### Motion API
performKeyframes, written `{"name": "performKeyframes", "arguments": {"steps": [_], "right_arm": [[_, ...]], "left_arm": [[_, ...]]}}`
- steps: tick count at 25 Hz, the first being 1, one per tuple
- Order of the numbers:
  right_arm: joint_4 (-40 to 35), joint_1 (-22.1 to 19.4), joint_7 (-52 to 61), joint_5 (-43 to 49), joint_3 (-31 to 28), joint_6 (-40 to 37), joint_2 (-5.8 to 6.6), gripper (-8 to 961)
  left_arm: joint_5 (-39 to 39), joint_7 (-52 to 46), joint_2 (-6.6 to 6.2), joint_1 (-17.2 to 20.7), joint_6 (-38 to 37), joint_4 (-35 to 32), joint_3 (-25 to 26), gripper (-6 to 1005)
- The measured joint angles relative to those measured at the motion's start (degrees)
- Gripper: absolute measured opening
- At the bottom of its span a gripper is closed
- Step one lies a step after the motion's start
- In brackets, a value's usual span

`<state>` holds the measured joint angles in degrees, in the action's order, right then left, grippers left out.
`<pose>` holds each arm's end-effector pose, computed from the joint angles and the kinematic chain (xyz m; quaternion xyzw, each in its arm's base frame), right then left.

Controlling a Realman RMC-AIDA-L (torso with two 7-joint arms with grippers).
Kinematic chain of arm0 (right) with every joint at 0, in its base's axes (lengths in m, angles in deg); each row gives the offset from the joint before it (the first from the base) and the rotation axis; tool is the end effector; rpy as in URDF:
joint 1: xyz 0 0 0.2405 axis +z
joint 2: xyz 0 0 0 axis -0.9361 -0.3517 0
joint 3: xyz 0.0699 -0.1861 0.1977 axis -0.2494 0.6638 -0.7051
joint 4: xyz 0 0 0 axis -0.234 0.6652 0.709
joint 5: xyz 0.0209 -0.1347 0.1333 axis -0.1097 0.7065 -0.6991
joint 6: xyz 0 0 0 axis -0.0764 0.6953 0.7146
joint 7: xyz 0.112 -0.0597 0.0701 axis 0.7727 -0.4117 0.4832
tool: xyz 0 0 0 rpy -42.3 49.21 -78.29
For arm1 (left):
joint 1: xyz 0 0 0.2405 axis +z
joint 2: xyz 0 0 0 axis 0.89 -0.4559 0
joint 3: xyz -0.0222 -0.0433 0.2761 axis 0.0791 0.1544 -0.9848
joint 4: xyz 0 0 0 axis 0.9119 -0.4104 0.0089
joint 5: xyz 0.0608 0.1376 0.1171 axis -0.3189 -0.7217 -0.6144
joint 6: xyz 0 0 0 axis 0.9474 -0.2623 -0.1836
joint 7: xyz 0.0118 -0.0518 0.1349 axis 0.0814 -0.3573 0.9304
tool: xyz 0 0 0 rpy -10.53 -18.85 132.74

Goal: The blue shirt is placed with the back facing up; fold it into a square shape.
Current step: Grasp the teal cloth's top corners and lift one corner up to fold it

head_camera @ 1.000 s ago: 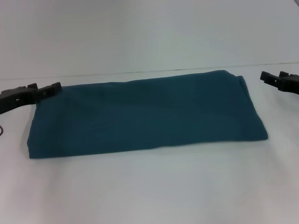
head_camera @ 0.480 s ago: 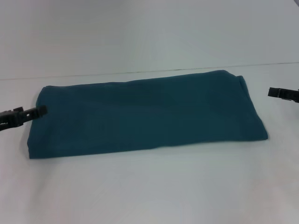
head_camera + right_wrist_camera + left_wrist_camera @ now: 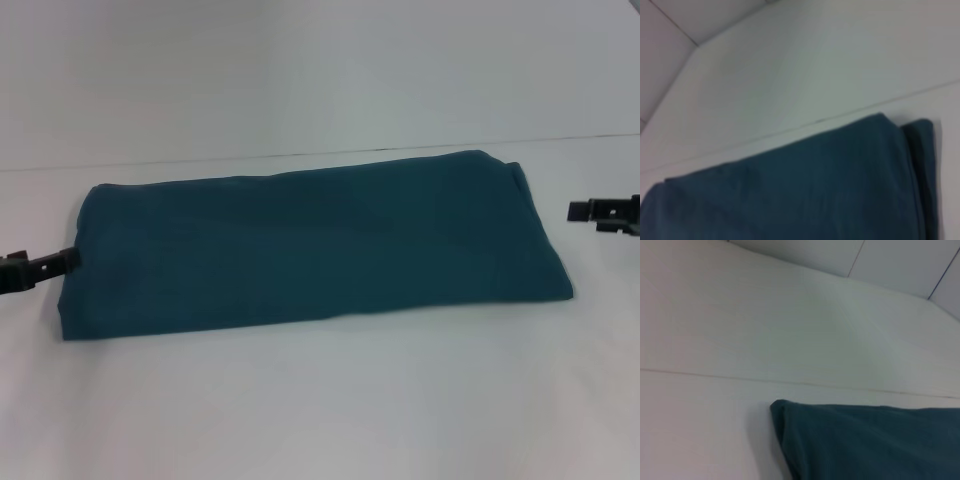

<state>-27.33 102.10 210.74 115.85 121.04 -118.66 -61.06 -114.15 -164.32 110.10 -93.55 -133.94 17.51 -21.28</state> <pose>0.3429 0.3787 0.0955 -0.7504 0.5750 0.1959 0.2604 -0.3424 0.3693 0.0401 -0.7809 -0.4751 -0.1841 0.3613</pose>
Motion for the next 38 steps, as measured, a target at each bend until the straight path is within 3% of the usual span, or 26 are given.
{"name": "performKeyframes", "arguments": {"steps": [14, 38], "right_arm": [[0.8, 1.3, 3.3, 5.0, 0.0, 0.1, -0.63, 701], [1.7, 0.1, 2.9, 5.3, -0.1, 1.9, -1.13, 701]], "left_arm": [[-8.7, -2.3, -0.03, -0.7, -2.7, -0.4, -3.2, 895], [-9.8, -2.5, 0.16, -1.2, -5.2, -1.8, -7.3, 812]]}}
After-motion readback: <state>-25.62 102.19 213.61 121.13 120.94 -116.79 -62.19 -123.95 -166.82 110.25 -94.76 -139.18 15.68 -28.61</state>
